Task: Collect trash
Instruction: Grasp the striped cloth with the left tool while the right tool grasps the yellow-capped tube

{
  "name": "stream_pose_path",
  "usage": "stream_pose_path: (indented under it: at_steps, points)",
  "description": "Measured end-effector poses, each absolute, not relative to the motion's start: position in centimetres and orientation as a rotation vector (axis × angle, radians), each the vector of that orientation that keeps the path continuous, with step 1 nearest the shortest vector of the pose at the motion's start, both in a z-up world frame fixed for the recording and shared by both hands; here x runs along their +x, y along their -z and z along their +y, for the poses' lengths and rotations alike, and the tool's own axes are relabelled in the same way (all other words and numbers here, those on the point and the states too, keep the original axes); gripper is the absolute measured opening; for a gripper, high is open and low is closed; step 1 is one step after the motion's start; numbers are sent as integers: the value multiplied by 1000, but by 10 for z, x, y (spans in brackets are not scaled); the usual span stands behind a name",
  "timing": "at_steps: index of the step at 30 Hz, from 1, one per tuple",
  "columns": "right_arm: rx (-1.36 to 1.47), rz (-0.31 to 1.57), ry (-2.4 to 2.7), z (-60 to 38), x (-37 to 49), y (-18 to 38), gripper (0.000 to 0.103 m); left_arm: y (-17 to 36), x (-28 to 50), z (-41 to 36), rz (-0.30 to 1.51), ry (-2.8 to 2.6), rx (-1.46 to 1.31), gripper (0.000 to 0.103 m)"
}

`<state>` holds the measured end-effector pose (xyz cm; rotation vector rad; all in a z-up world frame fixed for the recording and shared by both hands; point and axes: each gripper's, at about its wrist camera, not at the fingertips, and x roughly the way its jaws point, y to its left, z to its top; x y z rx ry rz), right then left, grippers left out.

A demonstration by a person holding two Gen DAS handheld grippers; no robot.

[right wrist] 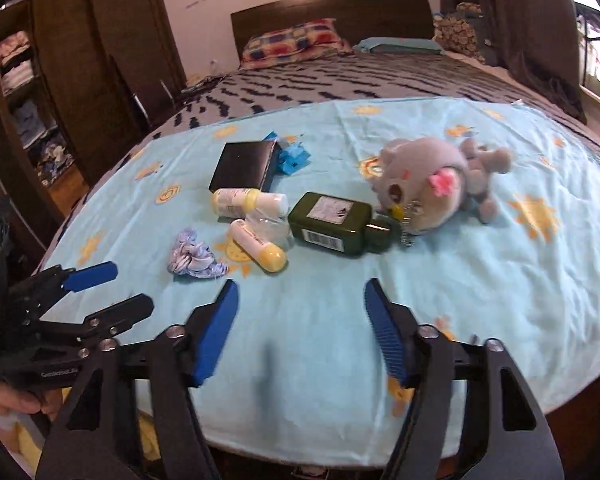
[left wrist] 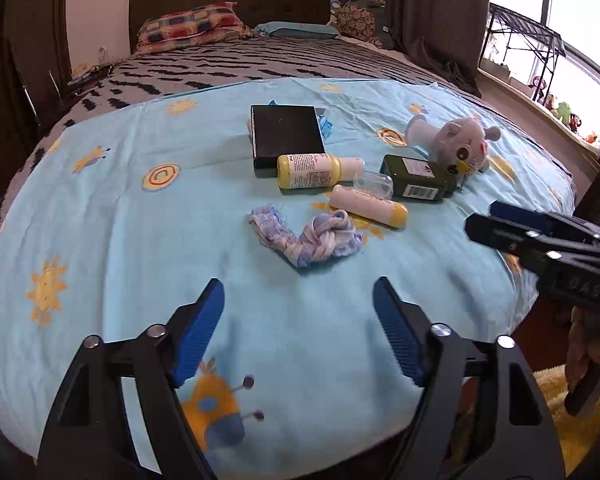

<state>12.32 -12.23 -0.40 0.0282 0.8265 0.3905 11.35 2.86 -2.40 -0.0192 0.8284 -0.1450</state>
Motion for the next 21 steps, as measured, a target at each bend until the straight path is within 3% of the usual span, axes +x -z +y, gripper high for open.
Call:
stream_pose_path:
  at_steps: [3, 9, 10, 11, 13, 21]
  points:
    - [39, 858, -386, -116, 137, 15, 46, 28, 126, 25, 819, 158, -17, 66]
    - [61, 845, -391, -106, 148, 22, 44, 38, 148, 15, 823, 188, 10, 65]
    - [61, 849, -397, -104, 149, 23, 44, 39, 152, 16, 827, 193, 9, 59]
    - [58, 854, -403, -101, 150, 25, 44, 41, 155, 16, 836, 197, 11, 46]
    - [45, 860, -408, -97, 151, 28, 44, 42, 158, 18, 840, 195, 17, 34]
    - [-14, 855, -426, -77, 162, 37, 45, 38, 152, 42, 836, 141, -1, 28]
